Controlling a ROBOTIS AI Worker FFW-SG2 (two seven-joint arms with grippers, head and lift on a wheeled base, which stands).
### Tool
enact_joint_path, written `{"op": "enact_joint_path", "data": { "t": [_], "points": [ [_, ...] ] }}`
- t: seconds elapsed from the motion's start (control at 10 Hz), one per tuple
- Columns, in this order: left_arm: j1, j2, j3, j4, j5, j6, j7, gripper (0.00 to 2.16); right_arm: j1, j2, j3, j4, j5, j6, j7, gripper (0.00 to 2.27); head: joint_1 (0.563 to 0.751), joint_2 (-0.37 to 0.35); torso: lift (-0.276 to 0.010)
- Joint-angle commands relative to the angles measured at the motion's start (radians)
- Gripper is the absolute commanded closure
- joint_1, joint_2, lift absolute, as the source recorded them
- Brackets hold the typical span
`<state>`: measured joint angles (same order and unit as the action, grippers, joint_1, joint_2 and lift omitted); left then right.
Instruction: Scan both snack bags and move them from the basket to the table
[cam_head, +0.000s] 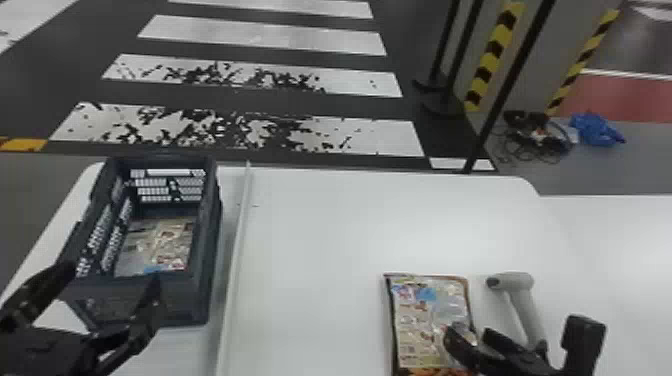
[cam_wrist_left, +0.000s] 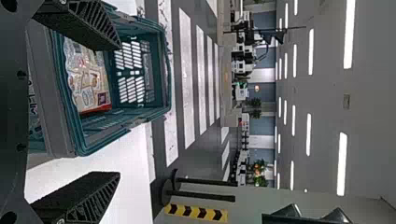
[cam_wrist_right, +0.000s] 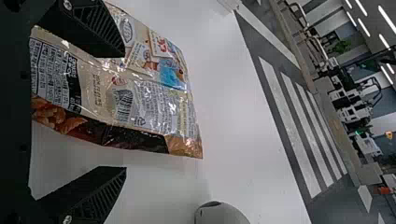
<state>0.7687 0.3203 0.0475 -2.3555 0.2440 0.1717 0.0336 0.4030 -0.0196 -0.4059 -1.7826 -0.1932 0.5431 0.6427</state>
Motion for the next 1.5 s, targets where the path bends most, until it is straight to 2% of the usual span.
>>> {"op": "enact_joint_path", "data": {
  "t": [0.0, 0.1, 0.2, 0.3, 0.6, 0.9, 1.2, 1.4],
  "points": [
    [-0.008, -0.001, -0.001, 0.007, 0.000, 0.003, 0.000, 0.03, -0.010, -0.002, 0.013, 0.014, 0.008, 0.024, 0.002, 0.07, 0.695, -0.111, -0.098],
    [-0.012, 0.000, -0.001, 0.012, 0.000, 0.003, 0.000, 0.03, -0.010, -0.006, 0.019, 0.014, 0.012, 0.030, 0.002, 0.14, 0.695, -0.101, -0.098],
    [-0.017, 0.000, -0.001, 0.018, 0.003, 0.003, -0.001, 0.03, -0.012, -0.016, 0.025, 0.017, 0.018, 0.030, 0.008, 0.90, 0.695, -0.093, -0.098],
    [-0.023, 0.002, -0.001, 0.024, 0.003, 0.003, -0.001, 0.03, -0.016, -0.019, 0.029, 0.019, 0.023, 0.045, 0.008, 2.20, 0.695, -0.089, -0.098],
    [-0.028, 0.002, -0.001, 0.035, 0.006, 0.003, -0.004, 0.03, -0.009, -0.017, 0.035, 0.017, 0.038, -0.007, 0.040, 2.25, 0.695, -0.083, -0.098],
    [-0.025, -0.001, -0.003, 0.031, 0.008, -0.001, -0.004, 0.03, 0.010, -0.017, 0.002, -0.064, 0.012, 0.045, 0.061, 2.25, 0.695, -0.075, -0.098],
    [-0.014, -0.003, -0.003, 0.025, 0.006, -0.007, -0.006, 0.03, 0.014, -0.017, -0.076, -0.215, -0.068, 0.266, 0.069, 2.25, 0.695, -0.095, -0.098],
    [-0.014, -0.006, -0.012, 0.024, 0.003, -0.010, -0.004, 0.03, -0.044, -0.016, -0.163, -0.248, -0.117, 0.395, 0.067, 2.25, 0.695, -0.112, -0.098]
  ]
}}
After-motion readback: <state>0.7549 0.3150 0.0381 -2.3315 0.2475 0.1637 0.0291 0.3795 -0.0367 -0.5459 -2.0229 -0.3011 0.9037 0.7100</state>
